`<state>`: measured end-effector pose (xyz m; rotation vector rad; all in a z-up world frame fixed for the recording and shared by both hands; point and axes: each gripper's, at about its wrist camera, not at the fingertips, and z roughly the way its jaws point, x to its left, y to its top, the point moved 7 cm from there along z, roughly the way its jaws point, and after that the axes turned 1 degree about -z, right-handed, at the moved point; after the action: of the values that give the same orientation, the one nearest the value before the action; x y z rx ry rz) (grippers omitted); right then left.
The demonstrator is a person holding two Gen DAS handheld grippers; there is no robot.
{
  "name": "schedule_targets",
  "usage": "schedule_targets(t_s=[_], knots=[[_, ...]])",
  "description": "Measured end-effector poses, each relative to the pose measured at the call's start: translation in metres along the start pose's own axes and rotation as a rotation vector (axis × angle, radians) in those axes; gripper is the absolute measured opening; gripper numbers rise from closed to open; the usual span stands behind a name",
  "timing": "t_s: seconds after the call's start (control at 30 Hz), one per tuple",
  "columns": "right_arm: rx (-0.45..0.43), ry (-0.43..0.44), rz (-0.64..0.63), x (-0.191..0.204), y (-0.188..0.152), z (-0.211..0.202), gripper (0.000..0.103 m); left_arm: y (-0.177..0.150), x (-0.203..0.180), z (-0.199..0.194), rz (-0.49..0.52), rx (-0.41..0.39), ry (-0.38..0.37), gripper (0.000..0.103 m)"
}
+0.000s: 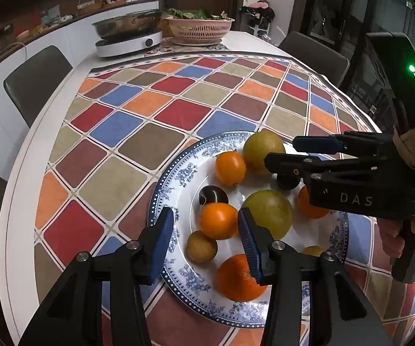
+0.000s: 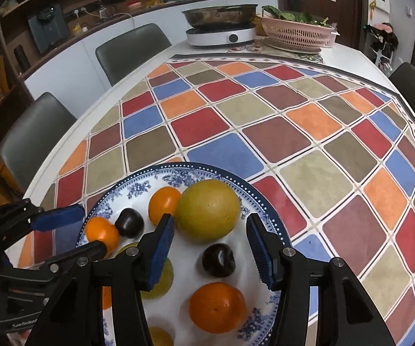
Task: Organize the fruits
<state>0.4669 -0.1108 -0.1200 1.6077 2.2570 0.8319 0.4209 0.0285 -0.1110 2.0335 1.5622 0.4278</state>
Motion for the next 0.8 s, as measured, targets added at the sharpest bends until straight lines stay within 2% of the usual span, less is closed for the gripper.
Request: schedule_targets(t_s=[0.33, 0.57, 0.63, 0.7, 0.8], knots=[[-0.060, -0.018, -0.022, 0.009, -0.004, -0.039, 0.053, 0.004, -0.005, -0.042, 0.015, -0.078, 0.067, 0.048], [-0.119, -0.045, -0.048, 0.018, -0.017, -0.082, 0.054, 0.000, -0.017, -0.086, 0.017, -0.170, 0.117, 0.059], [-0.136, -0.052, -0.045, 0.019, -0.024, -0.095, 0.061, -0.005, -0.021, -0.099, 0.006, -0.193, 0.132, 0.061], [-0.156, -0.062, -0.039, 0.020, -0.031, -0.107, 0.063, -0.010, -0.023, -0.109, -0.004, -0.209, 0.152, 0.065], [-0.183, -0.083, -0.038, 0.021, -0.043, -0.128, 0.064, -0.018, -0.028, -0.128, -0.010, -0.250, 0.200, 0.077]])
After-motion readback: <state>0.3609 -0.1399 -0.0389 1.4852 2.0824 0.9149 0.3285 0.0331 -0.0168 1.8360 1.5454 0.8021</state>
